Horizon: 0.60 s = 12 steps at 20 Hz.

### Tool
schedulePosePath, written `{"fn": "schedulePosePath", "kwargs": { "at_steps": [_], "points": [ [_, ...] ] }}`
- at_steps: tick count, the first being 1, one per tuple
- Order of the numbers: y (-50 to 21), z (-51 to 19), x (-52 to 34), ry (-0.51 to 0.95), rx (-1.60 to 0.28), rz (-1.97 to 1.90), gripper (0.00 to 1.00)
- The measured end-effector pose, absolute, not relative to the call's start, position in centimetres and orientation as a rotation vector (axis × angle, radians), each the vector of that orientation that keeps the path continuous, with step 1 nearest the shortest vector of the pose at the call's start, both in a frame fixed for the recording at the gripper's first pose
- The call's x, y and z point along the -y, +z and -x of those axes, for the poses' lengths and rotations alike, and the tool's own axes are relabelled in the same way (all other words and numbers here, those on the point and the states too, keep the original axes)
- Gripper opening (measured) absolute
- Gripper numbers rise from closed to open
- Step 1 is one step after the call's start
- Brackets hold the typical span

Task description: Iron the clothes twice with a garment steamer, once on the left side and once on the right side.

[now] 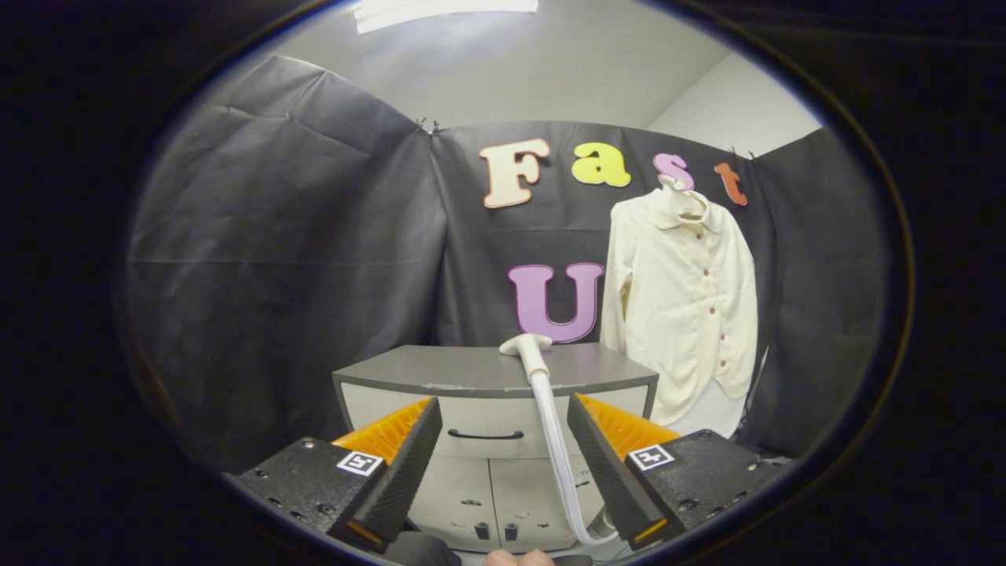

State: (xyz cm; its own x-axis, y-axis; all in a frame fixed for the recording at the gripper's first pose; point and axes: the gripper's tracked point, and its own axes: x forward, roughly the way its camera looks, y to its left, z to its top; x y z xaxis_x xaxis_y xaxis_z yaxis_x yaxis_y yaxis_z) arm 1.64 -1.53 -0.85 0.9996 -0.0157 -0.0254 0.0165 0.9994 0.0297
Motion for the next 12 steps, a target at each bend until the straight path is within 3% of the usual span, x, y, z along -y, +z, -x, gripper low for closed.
{"fn": "schedulePosePath", "kwargs": {
  "at_steps": [12],
  "points": [
    [-0.6,-7.8,3.1,0.001,-0.016,-0.067,0.98]
  ]
}}
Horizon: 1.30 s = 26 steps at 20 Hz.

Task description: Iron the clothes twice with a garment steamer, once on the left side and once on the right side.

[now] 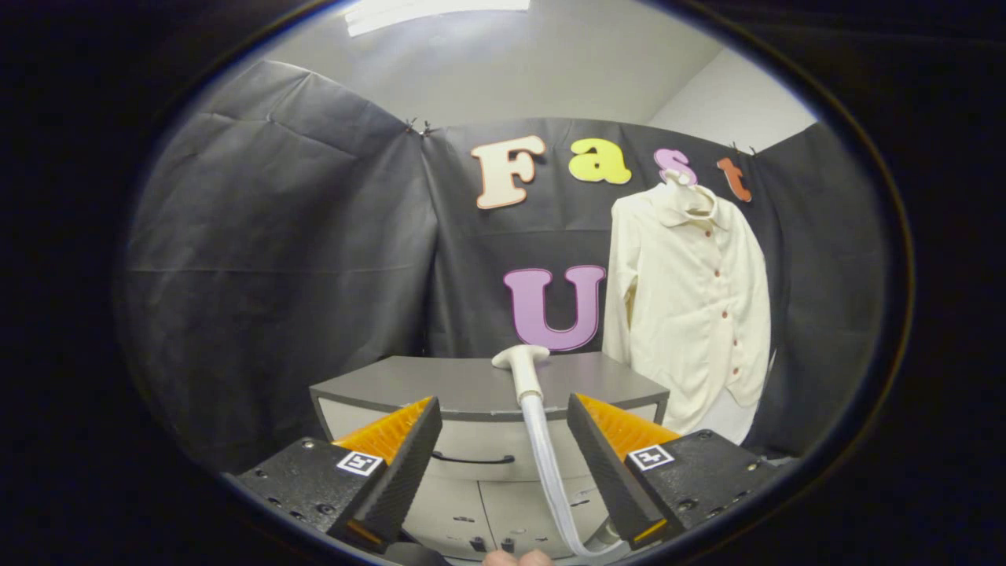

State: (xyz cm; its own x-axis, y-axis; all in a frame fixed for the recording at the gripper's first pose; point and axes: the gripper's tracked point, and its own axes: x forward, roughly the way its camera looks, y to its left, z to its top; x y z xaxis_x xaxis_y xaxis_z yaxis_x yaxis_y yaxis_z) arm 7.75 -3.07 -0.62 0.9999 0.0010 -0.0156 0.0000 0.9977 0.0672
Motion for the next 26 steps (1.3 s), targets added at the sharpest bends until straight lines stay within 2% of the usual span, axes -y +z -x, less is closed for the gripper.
{"fn": "schedulePosePath", "kwargs": {
  "at_steps": [9,20,26],
  "points": [
    [-1.6,-13.8,4.1,0.013,-0.044,-0.067,0.98],
    [-4.4,-21.5,4.0,0.064,-0.202,-0.094,0.97],
    [-4.6,-25.2,4.9,0.036,-0.243,-0.043,0.95]
  ]
}}
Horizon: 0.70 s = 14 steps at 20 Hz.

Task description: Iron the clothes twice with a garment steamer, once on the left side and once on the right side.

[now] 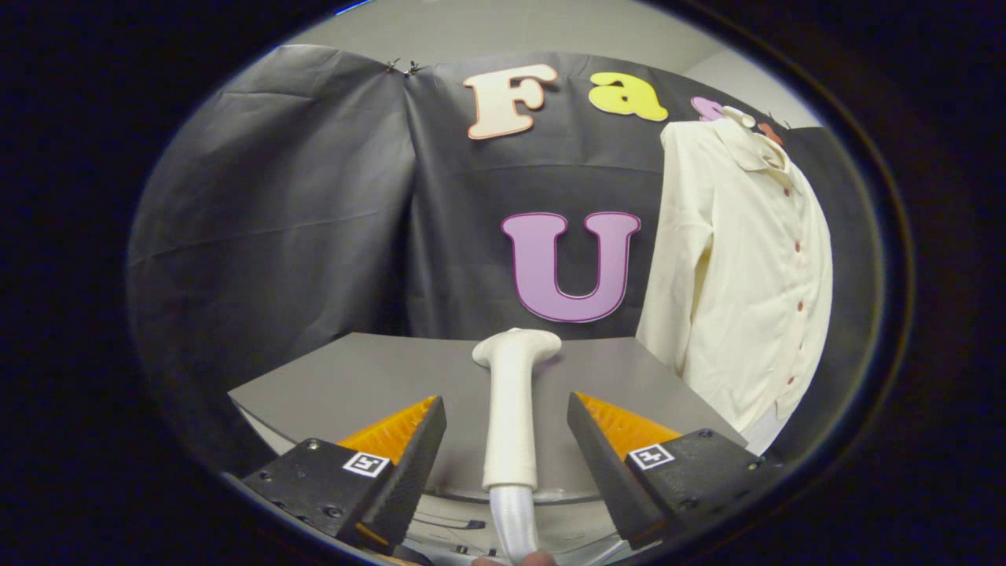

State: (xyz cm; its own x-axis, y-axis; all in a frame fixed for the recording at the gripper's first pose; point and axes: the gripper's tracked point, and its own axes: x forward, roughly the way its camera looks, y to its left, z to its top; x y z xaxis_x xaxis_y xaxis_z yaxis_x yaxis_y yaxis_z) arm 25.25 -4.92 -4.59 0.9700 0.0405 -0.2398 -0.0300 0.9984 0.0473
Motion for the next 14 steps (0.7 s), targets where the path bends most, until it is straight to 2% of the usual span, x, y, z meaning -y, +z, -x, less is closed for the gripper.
{"fn": "schedulePosePath", "kwargs": {
  "at_steps": [6,12,13,14],
  "points": [
    [-7.1,-28.9,5.1,0.008,-0.339,-0.033,0.92],
    [-9.3,-29.6,5.6,-0.019,-0.41,-0.088,0.55],
    [-8.7,-29.1,5.4,-0.019,-0.395,-0.117,0.41],
    [-8.6,-29.2,5.4,-0.009,-0.39,-0.116,0.4]
  ]
}}
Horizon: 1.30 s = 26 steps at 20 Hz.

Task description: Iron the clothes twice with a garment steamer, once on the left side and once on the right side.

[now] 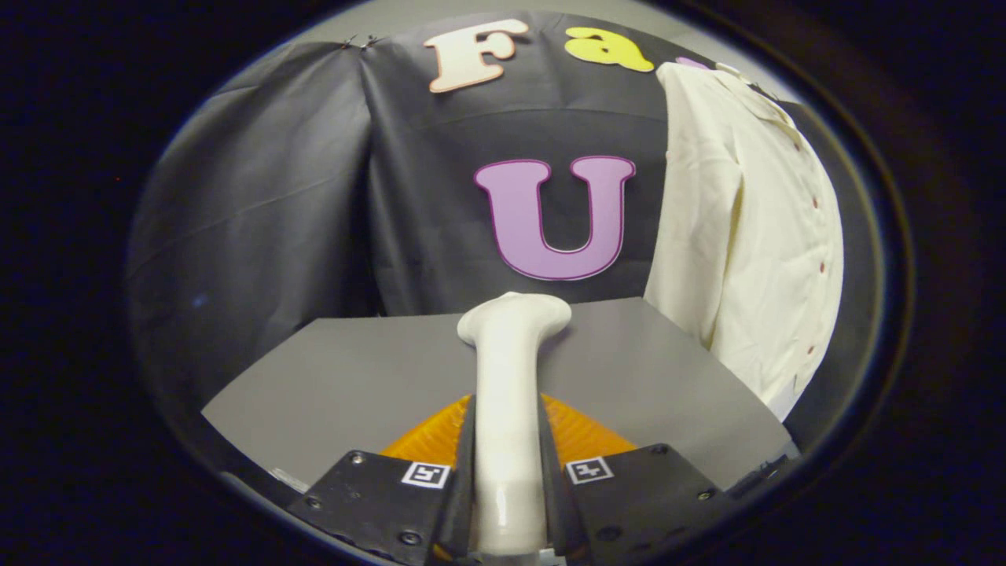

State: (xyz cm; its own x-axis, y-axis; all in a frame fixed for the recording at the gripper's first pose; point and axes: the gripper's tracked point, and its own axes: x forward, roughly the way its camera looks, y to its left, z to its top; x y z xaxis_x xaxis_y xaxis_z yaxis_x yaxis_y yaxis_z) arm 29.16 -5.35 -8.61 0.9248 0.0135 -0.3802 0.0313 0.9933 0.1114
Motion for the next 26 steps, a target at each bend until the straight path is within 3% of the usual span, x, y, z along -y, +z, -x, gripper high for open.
{"fn": "schedulePosePath", "kwargs": {
  "at_steps": [7,14,20,26],
  "points": [
    [-6.6,-27.8,4.9,0.028,-0.257,-0.097,0.34],
    [-2.1,-20.6,7.5,0.068,-0.089,-0.094,0.33],
    [1.5,-16.4,13.3,0.049,0.014,-0.03,0.33],
    [2.5,-16.7,22.2,-0.015,0.074,-0.094,0.33]
  ]
}}
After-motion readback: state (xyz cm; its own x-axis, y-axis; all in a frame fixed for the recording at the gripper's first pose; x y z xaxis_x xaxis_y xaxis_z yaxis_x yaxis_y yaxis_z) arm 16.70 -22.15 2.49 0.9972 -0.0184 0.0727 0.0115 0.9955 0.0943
